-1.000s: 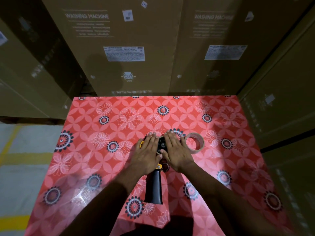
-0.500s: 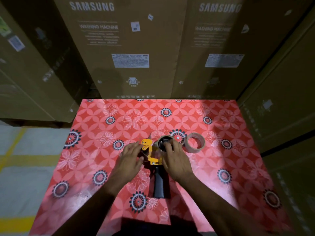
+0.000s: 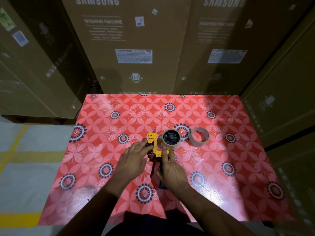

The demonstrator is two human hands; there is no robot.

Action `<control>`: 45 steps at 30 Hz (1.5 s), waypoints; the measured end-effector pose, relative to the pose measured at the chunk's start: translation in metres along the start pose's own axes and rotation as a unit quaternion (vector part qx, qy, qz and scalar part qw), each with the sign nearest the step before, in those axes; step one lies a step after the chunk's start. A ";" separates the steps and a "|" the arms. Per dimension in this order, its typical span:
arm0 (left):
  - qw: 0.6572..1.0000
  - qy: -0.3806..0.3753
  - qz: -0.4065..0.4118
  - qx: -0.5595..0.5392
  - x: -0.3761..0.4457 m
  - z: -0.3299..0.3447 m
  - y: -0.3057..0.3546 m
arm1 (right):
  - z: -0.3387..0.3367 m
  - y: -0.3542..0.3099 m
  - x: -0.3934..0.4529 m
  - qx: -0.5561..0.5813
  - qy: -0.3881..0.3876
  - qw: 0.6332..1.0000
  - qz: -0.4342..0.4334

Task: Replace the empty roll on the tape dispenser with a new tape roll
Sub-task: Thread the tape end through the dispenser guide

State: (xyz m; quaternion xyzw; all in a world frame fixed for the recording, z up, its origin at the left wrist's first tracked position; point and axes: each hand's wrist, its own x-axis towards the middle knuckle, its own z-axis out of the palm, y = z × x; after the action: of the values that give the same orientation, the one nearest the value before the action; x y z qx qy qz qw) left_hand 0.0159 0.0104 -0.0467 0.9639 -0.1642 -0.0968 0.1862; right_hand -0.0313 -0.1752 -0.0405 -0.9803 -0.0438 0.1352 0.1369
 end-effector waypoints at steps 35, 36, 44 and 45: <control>0.992 0.094 -0.017 0.081 0.026 0.005 0.015 | 0.004 0.018 -0.006 -0.089 0.006 0.995 -0.038; 0.991 0.093 -0.023 0.089 0.023 0.003 0.009 | 0.004 0.020 -0.007 -0.093 -0.007 0.994 -0.051; 0.977 0.099 0.013 0.188 0.000 -0.020 -0.033 | -0.012 0.039 -0.006 -0.137 0.003 0.987 -0.084; 0.977 0.097 0.012 0.192 -0.002 -0.022 -0.034 | -0.009 0.044 -0.005 -0.138 0.013 0.987 -0.077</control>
State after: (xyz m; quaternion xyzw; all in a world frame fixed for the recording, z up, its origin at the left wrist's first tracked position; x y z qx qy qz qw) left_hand 0.0290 0.0475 -0.0400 0.9844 -0.1722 0.0329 0.0140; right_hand -0.0311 -0.2204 -0.0436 -0.9852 -0.1359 0.1039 0.0107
